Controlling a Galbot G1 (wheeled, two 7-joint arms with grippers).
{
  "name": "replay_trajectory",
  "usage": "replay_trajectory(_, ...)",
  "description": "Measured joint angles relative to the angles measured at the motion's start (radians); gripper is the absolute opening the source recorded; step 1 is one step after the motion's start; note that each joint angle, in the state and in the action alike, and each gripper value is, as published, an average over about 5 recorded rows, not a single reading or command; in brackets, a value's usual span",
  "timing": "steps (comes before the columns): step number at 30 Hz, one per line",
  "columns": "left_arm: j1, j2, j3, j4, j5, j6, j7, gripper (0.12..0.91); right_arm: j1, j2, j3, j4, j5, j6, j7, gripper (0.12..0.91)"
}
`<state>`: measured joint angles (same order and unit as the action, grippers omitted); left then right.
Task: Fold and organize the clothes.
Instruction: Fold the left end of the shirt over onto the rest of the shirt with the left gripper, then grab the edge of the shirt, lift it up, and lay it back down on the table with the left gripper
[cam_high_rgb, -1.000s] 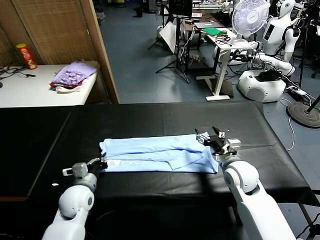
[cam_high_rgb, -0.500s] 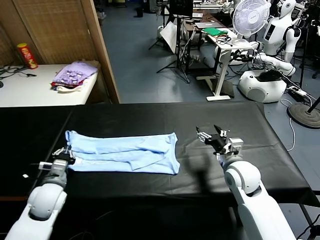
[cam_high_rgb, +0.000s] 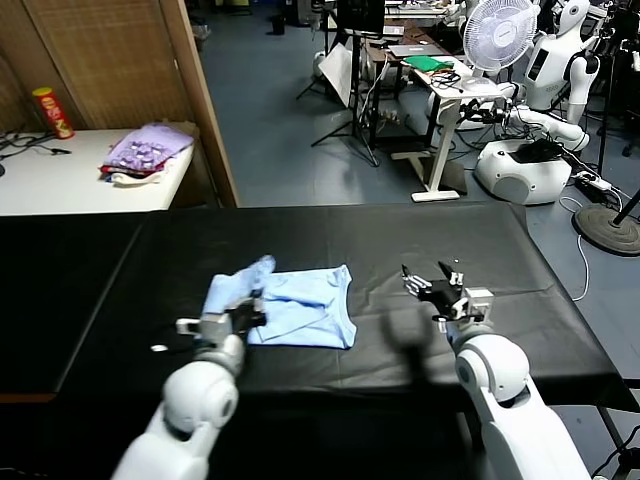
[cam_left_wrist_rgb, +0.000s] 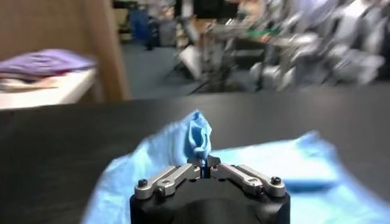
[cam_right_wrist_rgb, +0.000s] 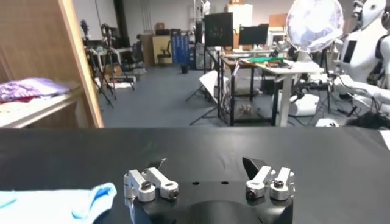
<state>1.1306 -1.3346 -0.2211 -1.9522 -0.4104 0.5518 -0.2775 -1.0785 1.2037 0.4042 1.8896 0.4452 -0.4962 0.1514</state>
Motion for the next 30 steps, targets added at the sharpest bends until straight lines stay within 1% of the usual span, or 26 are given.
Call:
replay_trajectory(6, -0.045, -0.103, 0.061, 0.075, -0.009, -0.008, 0.0, 0.162, 0.007, 0.0, -0.003, -0.014, -0.004, -0.002, 0.0, 0.798)
replay_trajectory(10, -0.052, -0.141, 0.076, 0.106, 0.001, -0.02, 0.001, 0.162, 0.013, 0.0, -0.009, -0.021, -0.005, -0.003, -0.004, 0.798)
replay_trajectory(13, -0.049, -0.152, 0.078, 0.118, 0.011, -0.044, 0.01, 0.172, 0.017, 0.001, -0.018, -0.022, -0.006, -0.005, -0.008, 0.798)
replay_trajectory(15, -0.043, -0.152, 0.078, 0.116, 0.006, -0.063, 0.018, 0.225, 0.021, 0.001, -0.026, -0.026, -0.006, -0.005, -0.012, 0.798)
replay_trajectory(16, -0.039, -0.15, 0.077, 0.112, -0.003, -0.069, 0.019, 0.268, 0.023, 0.002, -0.03, -0.029, -0.006, -0.005, -0.013, 0.798)
replay_trajectory(17, -0.035, -0.148, 0.075, 0.105, -0.016, -0.072, 0.016, 0.328, 0.025, 0.004, -0.033, -0.032, -0.007, -0.005, -0.014, 0.798)
replay_trajectory(18, -0.031, -0.145, 0.071, 0.094, -0.037, -0.072, 0.008, 0.378, 0.026, 0.005, -0.036, -0.035, -0.007, -0.005, -0.015, 0.798)
replay_trajectory(19, -0.027, -0.141, 0.064, 0.08, -0.065, -0.069, -0.003, 0.428, 0.028, 0.006, -0.039, -0.038, -0.008, -0.004, -0.017, 0.798)
replay_trajectory(21, -0.019, -0.128, 0.042, 0.045, -0.136, -0.065, -0.021, 0.562, 0.03, 0.007, -0.042, -0.043, -0.008, -0.003, -0.02, 0.798)
replay_trajectory(22, -0.014, -0.118, 0.025, 0.027, -0.176, -0.066, -0.025, 0.613, 0.031, 0.007, -0.044, -0.046, -0.008, -0.002, -0.022, 0.798)
replay_trajectory(23, -0.009, -0.106, 0.003, 0.012, -0.216, -0.067, -0.025, 0.674, 0.032, 0.007, -0.046, -0.048, -0.009, 0.0, -0.024, 0.798)
replay_trajectory(24, -0.003, -0.092, -0.022, 0.0, -0.253, -0.068, -0.02, 0.718, 0.034, 0.008, -0.047, -0.051, -0.009, 0.001, -0.025, 0.798)
replay_trajectory(25, 0.003, -0.076, -0.05, -0.007, -0.288, -0.069, -0.014, 0.75, 0.035, 0.009, -0.049, -0.054, -0.009, 0.002, -0.027, 0.798)
replay_trajectory(27, 0.016, -0.044, -0.114, -0.01, -0.356, -0.066, 0.001, 0.783, 0.038, 0.013, -0.054, -0.061, -0.009, 0.004, -0.028, 0.798)
replay_trajectory(30, 0.036, -0.011, -0.202, 0.006, -0.438, -0.065, 0.018, 0.797, 0.039, 0.017, -0.062, -0.068, -0.009, 0.006, -0.029, 0.798)
